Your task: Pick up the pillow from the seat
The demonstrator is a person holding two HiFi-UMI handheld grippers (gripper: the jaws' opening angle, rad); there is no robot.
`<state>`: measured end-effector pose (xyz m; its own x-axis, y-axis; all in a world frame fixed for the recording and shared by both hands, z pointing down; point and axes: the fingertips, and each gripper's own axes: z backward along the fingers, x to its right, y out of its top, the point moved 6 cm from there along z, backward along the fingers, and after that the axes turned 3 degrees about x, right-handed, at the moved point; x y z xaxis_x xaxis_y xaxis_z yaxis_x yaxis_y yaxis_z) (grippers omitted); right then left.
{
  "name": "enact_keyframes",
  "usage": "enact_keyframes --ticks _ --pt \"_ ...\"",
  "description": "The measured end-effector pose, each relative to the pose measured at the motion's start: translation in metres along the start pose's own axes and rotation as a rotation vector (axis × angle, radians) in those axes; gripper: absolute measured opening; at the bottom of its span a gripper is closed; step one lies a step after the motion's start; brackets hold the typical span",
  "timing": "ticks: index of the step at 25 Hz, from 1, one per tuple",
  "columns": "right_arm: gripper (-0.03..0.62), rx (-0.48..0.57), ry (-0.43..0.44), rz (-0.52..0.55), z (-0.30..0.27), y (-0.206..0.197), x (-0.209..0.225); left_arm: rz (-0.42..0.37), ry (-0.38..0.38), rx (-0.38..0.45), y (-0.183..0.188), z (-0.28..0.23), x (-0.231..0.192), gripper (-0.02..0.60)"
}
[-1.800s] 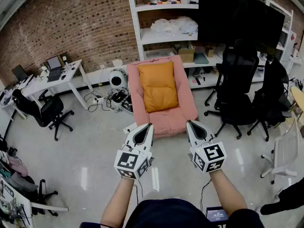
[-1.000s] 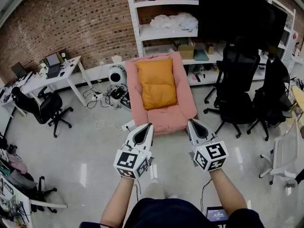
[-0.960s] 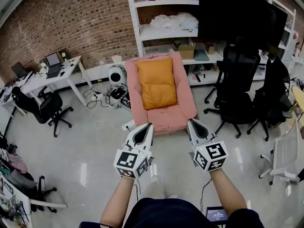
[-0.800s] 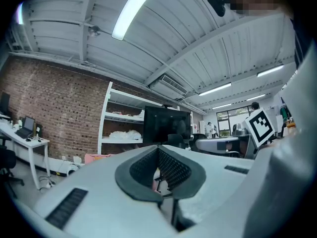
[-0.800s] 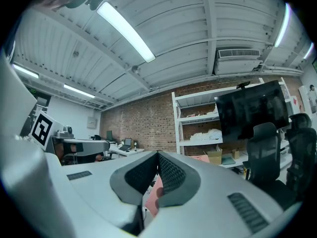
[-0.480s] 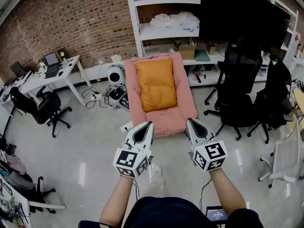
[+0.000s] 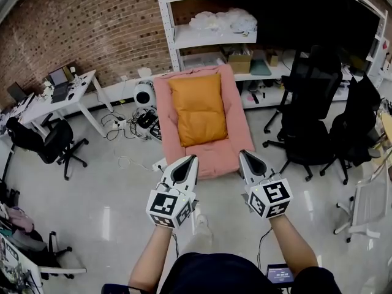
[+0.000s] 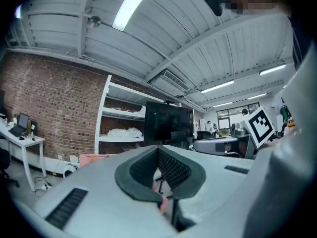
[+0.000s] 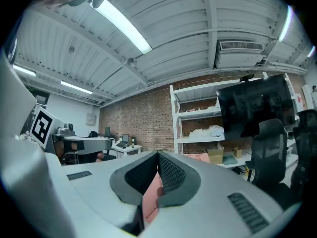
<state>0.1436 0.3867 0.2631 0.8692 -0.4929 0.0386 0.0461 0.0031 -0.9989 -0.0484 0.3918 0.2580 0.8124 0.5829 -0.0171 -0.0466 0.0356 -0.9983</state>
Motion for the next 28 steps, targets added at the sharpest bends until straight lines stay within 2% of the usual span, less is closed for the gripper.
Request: enact_keyframes --ticks 9,28 --pt "0.017 -0.037 0.000 -0.020 -0.055 -0.008 0.031 0.018 -0.007 -0.034 -0.006 -0.052 -0.040 0.000" --pt "0.017 -0.113 -0.060 0.012 -0.185 -0.016 0.060 0.062 -0.033 -0.051 -0.015 -0.130 -0.155 0.002"
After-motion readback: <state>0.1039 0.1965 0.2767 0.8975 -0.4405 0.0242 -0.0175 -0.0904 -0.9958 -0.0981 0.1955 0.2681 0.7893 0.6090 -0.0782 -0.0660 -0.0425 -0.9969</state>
